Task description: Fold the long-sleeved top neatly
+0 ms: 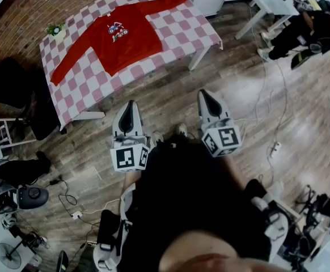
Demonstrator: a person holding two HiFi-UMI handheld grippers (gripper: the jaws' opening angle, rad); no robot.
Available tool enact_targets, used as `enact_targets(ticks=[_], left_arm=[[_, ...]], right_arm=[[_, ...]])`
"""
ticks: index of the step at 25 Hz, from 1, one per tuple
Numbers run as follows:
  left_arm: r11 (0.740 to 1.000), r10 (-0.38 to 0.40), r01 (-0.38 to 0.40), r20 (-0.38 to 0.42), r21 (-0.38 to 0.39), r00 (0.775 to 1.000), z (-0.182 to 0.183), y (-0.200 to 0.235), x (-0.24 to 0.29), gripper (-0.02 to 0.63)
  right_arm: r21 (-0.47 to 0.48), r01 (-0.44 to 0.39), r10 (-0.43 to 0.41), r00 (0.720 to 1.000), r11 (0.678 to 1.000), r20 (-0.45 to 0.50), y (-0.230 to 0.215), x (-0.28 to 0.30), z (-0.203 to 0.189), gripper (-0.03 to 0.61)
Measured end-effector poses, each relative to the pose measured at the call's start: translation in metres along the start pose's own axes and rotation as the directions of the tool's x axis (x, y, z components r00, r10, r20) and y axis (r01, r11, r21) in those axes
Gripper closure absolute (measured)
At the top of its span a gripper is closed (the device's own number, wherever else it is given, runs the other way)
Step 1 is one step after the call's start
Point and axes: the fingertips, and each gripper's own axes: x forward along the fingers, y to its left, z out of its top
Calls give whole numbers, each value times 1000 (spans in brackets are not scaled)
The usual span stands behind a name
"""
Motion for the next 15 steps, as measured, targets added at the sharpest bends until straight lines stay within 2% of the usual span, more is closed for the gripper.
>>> enact_targets(ticks=[11,15], left_arm=[[1000,-2,2,-6,4,1000,0,2,-2,606],[1000,-2,2,3,-1,1000,3,6,-7,606]], right_arm=[[-11,6,-5,1000,1000,17,3,0,4,571],[-53,-13,20,993,998,119,11,-3,21,569]])
